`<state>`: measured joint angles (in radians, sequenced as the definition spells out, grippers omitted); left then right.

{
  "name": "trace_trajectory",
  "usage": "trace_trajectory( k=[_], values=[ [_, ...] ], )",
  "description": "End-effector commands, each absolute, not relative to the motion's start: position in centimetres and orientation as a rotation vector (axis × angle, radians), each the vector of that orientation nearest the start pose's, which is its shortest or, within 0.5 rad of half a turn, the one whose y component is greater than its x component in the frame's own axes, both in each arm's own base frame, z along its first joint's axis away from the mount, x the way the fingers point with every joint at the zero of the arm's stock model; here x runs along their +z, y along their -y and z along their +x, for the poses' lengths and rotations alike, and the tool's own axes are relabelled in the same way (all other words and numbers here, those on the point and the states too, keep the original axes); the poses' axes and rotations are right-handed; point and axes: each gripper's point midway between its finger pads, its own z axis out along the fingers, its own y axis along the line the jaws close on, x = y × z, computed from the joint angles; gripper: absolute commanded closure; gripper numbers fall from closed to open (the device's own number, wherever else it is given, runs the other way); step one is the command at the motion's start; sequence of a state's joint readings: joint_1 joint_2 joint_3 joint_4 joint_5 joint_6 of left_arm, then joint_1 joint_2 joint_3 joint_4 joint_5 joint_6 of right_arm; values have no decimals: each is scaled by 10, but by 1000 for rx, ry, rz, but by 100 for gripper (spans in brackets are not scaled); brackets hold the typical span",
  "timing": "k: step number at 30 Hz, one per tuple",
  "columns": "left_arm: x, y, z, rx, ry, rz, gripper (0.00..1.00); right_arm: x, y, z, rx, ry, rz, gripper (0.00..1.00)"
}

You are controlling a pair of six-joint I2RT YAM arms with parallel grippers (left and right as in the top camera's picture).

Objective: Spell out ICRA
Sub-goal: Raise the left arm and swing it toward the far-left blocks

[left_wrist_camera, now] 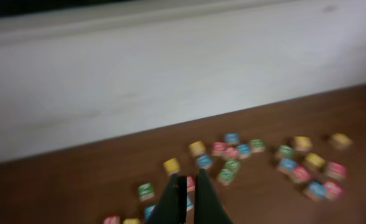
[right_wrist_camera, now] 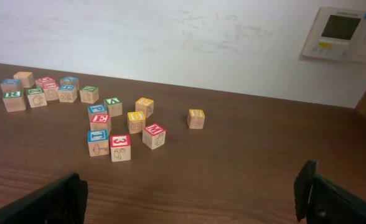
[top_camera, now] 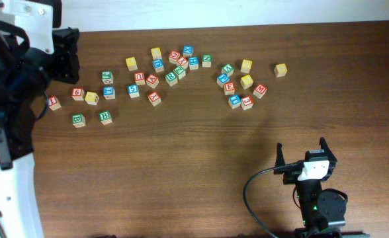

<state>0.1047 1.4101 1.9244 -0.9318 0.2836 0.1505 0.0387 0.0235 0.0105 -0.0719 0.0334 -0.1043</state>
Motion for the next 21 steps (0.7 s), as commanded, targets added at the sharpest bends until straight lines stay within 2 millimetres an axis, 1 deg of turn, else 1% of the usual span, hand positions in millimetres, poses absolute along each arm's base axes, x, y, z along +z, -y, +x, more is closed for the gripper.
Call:
trace_trajectory(
  k=[1, 6, 9, 13, 15, 17, 18, 21],
  values=[
    [433, -34, 403, 38, -2023, -50, 100, 152, -3, 247, -78, -1663, -87, 2],
    [406, -70, 425, 188, -2072, -246, 100, 152, -3, 247, -78, -1663, -87, 2],
    [392, -93, 442, 253, -2060, -378, 100, 152, -3, 247, -78, -1663, -87, 2],
    [369, -119, 468, 289, -2057, -459, 100, 152, -3, 247, -78, -1663, -87, 2],
    [351, -135, 477, 288, -2069, -531, 100, 152, -3, 247, -78, -1663, -87, 2],
    [328, -156, 483, 301, -2098, -600, 100, 152, -3, 247, -78, -1663, -87, 2],
    [320, -162, 484, 311, -2110, -615, 100, 152, -3, 247, -78, -1663, -87, 2],
    [286, -193, 485, 349, -2170, -685, 99, 152, -3, 247, -78, -1663, -87, 2]
  ],
)
